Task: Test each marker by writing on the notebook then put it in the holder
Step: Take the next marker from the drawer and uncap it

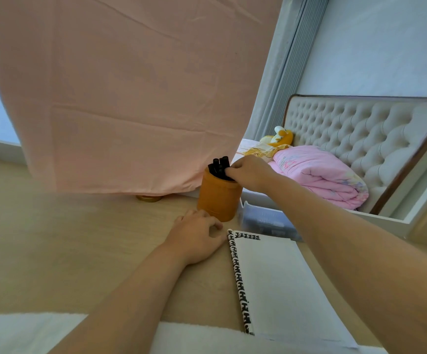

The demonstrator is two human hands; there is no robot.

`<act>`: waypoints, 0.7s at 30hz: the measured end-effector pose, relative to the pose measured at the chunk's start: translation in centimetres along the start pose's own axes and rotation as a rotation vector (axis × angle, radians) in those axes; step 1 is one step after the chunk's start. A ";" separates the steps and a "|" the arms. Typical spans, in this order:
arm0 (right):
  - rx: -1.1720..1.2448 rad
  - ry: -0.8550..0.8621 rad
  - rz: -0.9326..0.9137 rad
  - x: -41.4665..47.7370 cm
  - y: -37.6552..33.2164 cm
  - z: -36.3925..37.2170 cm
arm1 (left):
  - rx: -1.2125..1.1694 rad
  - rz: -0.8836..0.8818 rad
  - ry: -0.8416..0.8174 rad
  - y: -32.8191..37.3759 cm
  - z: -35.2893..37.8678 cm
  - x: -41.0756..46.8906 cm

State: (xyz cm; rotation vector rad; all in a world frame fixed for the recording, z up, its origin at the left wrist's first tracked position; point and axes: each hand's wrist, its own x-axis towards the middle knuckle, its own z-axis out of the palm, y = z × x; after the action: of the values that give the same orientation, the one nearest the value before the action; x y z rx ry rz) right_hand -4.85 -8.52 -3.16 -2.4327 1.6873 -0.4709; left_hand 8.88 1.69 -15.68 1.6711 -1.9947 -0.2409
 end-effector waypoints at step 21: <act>-0.163 -0.467 0.237 -2.1 7.9 -1.6 | 0.077 0.008 0.019 0.5 0.0 0.1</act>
State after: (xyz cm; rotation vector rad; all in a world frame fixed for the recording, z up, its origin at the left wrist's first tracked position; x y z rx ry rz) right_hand -13.07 -9.35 -4.31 -2.1681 1.8109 0.2566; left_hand 8.42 1.73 -15.45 1.7054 -2.0197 -0.1465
